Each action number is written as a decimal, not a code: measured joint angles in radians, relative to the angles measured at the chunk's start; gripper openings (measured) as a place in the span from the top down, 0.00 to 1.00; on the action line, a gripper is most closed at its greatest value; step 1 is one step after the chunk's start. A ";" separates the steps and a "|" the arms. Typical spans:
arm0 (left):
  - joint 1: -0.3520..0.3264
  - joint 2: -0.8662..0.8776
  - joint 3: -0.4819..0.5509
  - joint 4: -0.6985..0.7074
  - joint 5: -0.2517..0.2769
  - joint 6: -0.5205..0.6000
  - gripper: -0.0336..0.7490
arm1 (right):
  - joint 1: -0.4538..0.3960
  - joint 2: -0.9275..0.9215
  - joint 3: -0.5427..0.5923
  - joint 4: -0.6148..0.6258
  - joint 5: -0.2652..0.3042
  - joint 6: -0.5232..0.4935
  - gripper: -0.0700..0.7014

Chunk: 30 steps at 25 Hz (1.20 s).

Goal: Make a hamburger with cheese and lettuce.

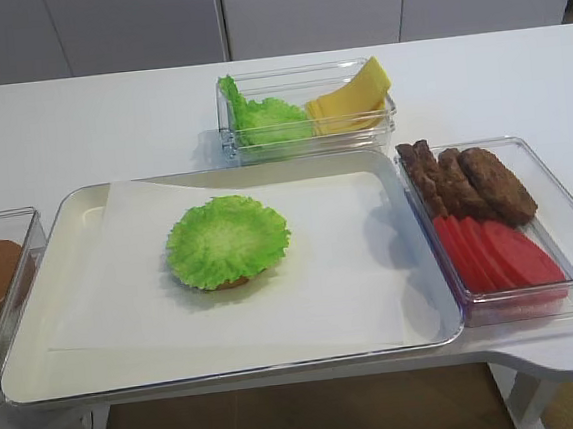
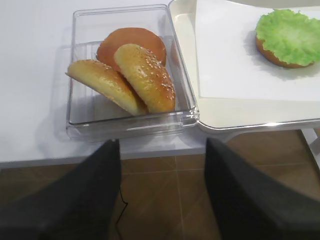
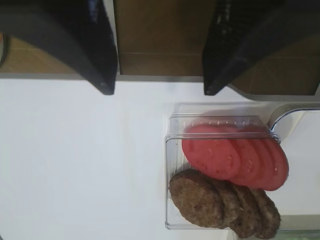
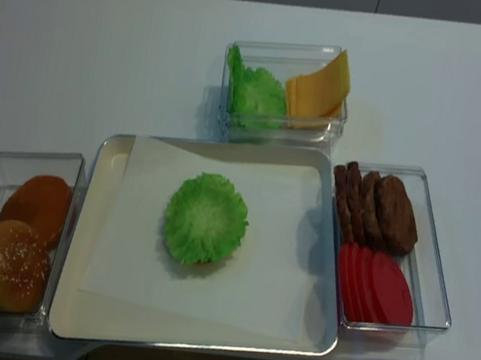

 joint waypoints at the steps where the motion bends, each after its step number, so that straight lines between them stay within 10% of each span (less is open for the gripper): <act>1: 0.000 0.000 0.000 0.000 0.000 0.000 0.44 | 0.000 -0.002 0.000 0.000 0.000 0.000 0.37; 30: 0.000 0.000 0.000 0.000 0.000 0.000 0.44 | 0.039 -0.005 0.002 -0.047 0.000 0.057 0.48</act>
